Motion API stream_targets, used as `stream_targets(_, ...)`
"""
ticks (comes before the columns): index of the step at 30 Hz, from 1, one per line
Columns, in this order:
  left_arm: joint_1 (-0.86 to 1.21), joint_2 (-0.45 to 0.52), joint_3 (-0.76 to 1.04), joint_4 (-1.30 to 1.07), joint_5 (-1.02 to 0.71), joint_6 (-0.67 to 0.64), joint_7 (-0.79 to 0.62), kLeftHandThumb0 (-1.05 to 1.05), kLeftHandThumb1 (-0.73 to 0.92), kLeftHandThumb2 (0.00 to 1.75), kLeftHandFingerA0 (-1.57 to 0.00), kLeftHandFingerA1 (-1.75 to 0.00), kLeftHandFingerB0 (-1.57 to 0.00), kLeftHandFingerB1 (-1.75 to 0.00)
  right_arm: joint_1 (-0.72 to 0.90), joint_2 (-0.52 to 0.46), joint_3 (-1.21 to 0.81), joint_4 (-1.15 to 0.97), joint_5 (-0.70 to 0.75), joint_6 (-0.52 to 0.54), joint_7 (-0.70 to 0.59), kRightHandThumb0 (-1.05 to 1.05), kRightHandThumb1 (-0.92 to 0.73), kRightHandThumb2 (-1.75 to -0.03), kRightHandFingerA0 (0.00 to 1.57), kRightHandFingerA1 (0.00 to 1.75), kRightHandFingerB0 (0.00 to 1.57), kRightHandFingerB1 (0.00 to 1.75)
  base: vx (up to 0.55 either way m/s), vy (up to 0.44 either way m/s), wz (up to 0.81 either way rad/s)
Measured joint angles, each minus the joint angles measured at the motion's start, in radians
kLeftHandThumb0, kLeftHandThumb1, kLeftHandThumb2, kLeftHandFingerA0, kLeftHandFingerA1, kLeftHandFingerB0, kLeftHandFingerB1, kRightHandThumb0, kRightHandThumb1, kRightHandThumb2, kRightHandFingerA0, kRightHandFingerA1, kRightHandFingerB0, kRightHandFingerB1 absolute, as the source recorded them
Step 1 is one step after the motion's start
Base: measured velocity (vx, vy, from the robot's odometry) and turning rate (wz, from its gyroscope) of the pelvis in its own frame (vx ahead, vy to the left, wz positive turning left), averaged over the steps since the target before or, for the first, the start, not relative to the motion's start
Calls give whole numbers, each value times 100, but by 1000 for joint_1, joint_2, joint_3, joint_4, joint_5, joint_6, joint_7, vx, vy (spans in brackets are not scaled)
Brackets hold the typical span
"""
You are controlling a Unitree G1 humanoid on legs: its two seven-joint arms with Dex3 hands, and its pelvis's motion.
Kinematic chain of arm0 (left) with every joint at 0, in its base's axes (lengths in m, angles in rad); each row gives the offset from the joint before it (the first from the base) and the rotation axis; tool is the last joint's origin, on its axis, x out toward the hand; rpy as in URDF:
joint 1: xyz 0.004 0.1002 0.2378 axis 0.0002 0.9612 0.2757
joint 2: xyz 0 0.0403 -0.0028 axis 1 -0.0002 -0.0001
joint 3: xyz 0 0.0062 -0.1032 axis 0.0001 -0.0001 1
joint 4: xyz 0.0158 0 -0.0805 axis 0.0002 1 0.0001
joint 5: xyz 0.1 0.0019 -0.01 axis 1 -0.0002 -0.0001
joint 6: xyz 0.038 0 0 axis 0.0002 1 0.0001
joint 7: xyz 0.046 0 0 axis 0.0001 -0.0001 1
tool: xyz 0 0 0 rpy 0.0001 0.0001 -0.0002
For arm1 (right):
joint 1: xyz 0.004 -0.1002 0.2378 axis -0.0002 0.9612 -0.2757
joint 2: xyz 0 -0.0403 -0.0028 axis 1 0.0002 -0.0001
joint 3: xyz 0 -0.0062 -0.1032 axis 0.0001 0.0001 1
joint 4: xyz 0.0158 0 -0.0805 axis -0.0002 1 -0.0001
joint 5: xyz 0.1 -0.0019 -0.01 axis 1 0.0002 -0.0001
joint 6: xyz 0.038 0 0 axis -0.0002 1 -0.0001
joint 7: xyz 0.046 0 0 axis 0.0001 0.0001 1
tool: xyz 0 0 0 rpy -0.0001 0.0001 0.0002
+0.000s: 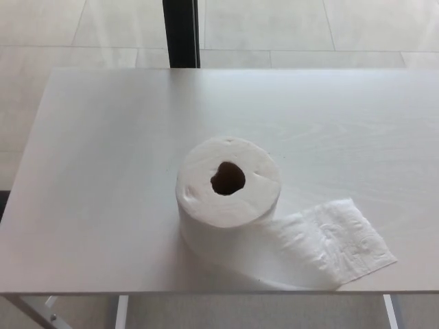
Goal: A toilet paper roll is kept in the middle of the desk infront of the robot. The robot places its left hand on the top of the toilet paper roll to hold it still and uses its right hand to tear off a piece of toilet paper from it and hands the paper to a person
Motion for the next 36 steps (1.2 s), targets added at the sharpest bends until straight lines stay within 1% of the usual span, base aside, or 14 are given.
stream_targets(8, -10, -2, 161, -13, -82, -14, -19, -65, 70, 78, -61, -93, -55, -82, -46, -8, -53, -4, 42, -35, 24, -67, -58, -58, 33, 67, 11, 46, 0, 0, 0)
stream_targets(9, -14, -1, 177, -28, -88, -19, -11, -71, 75, 73, -63, -96, -50, -85, -55, -14, -70, -11, 51, -44, 24, -68, -47, -85, 34, 68, 5, 49, 0, 0, 0)
stream_targets(13, -24, 14, 240, -143, -114, -24, -4, -78, 87, 67, -64, -98, -41, -87, -95, -34, -103, -72, 66, -75, 24, -68, -61, -59, 28, 59, 6, 40, 0, 0, 0)
stream_targets(14, -26, 21, 251, -171, -118, -23, -4, -79, 89, 67, -62, -98, -37, -88, -104, -38, -106, -84, 67, -78, 24, -79, -49, -87, 19, 61, 3, 37, 0, 0, 0)
stream_targets(17, -61, 56, 307, -288, -136, -14, -6, -80, 87, 66, -59, -96, -36, -77, -155, -43, -132, -153, 84, -83, 28, -73, -61, -60, 13, 55, 1, 36, 0, 0, 0)
stream_targets(19, -113, 92, 332, -326, -147, -8, -6, -93, 85, 66, -56, -104, -44, -91, -180, -44, -150, -225, 98, -84, 32, -74, -48, -85, 13, 57, 1, 37, 0, 0, 0)
stream_targets(20, -143, 110, 340, -343, -150, -6, -6, -97, 85, 66, -51, -110, -43, -97, -193, -44, -157, -263, 103, -83, 35, -69, -62, -59, 14, 50, 2, 34, 0, 0, 0)
stream_targets(21, -166, 124, 344, -360, -151, -5, -6, -103, 83, 64, -59, -112, -49, -97, -201, -44, -162, -297, 107, -82, 36, -72, -49, -86, 13, 53, 1, 38, 0, 0, 0)
stream_targets(22, -190, 140, 348, -382, -152, -2, -6, -100, 62, 115, -69, -105, -60, -92, -209, -44, -167, -336, 111, -81, 36, -60, -67, -61, 11, 40, 0, 30, 0, 0, 0)
stream_targets(25, -262, 183, 351, -445, -153, 5, -6, -105, 51, 116, -68, -102, -57, -86, -236, -44, -168, -449, 121, -76, 37, -66, -66, -62, 15, 33, 6, 25, 0, 0, 0)
stream_targets(27, -304, 202, 351, -477, -153, 7, -7, -91, 83, 65, -61, -83, -56, -66, -252, -44, -167, -517, 126, -71, 37, -55, -67, -60, 19, 32, 4, 25, 0, 0, 0)
stream_targets(31, -373, 204, 349, -615, -155, 18, -6, -52, 83, 64, -47, -50, -39, -41, -281, -37, -148, -647, 134, -65, 38, -64, -51, -80, 19, 45, 7, 37, 0, 0, 0)
stream_targets(33, -418, 203, 338, -692, -156, 33, -6, -46, 65, 103, -38, -61, -23, -52, -291, -20, -131, -718, 136, -62, 38, -62, -52, -80, 21, 47, 7, 37, 0, 0, 0)
stream_targets(36, -484, 201, 313, -786, -156, 54, -6, -42, 83, 65, -40, -59, -29, -46, -296, 11, -94, -810, 135, -55, 38, -62, -48, -80, 23, 50, 10, 39, 0, 0, 0)
